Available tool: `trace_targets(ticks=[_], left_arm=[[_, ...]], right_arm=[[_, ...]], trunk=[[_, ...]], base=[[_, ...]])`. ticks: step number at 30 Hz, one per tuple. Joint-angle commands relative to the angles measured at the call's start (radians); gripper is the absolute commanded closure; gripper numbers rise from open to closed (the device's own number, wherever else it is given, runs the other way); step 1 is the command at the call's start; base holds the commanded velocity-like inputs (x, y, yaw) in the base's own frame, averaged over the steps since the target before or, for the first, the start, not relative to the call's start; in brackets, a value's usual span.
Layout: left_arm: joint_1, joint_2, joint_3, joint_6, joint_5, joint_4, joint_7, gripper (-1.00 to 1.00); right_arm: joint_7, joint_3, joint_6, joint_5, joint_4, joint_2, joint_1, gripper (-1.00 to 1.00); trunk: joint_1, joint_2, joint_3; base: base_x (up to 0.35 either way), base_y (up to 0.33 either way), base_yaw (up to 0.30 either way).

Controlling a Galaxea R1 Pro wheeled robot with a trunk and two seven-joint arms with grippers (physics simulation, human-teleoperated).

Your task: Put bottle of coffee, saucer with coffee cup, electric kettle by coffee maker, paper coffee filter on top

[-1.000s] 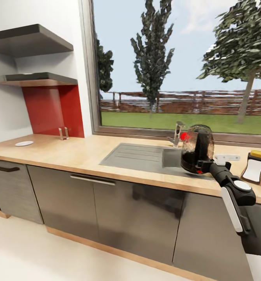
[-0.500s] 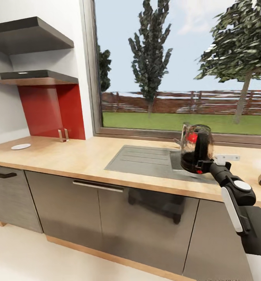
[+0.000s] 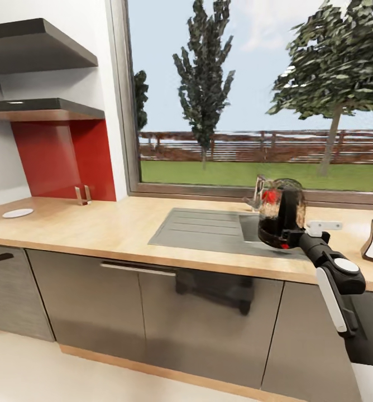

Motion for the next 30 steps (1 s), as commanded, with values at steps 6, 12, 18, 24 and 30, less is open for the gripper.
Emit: trace_targets(ticks=[6, 12, 18, 24, 30], left_arm=[[-0.001, 0.000, 0.008, -0.003, -0.005, 0.002, -0.005, -1.00], [-0.001, 0.000, 0.008, -0.003, -0.005, 0.002, -0.005, -1.00], [-0.001, 0.000, 0.008, -0.003, -0.005, 0.002, -0.005, -1.00], [-0.001, 0.000, 0.008, -0.003, -0.005, 0.002, -0.005, -1.00], [-0.001, 0.000, 0.008, -0.003, -0.005, 0.002, -0.005, -1.00]], right_arm=[[-0.005, 0.000, 0.005, -0.003, -0.001, 0.000, -0.001, 1.00], [-0.005, 0.000, 0.005, -0.003, -0.001, 0.000, -0.001, 1.00], [-0.005, 0.000, 0.005, -0.003, -0.001, 0.000, -0.001, 1.00], [-0.005, 0.000, 0.005, -0.003, -0.001, 0.000, -0.001, 1.00], [-0.006, 0.000, 0.005, -0.001, 0.000, 0.000, -0.001, 1.00]], trunk=[[0.000, 0.000, -0.001], [0.000, 0.000, -0.001], [0.000, 0.000, -0.001], [0.000, 0.000, -0.001], [0.000, 0.000, -0.001]], base=[[0.000, 0.003, -0.220], [0.046, 0.042, -0.262], [0.201, 0.190, -0.092], [0.239, 0.227, -0.039], [0.090, 0.087, -0.216]])
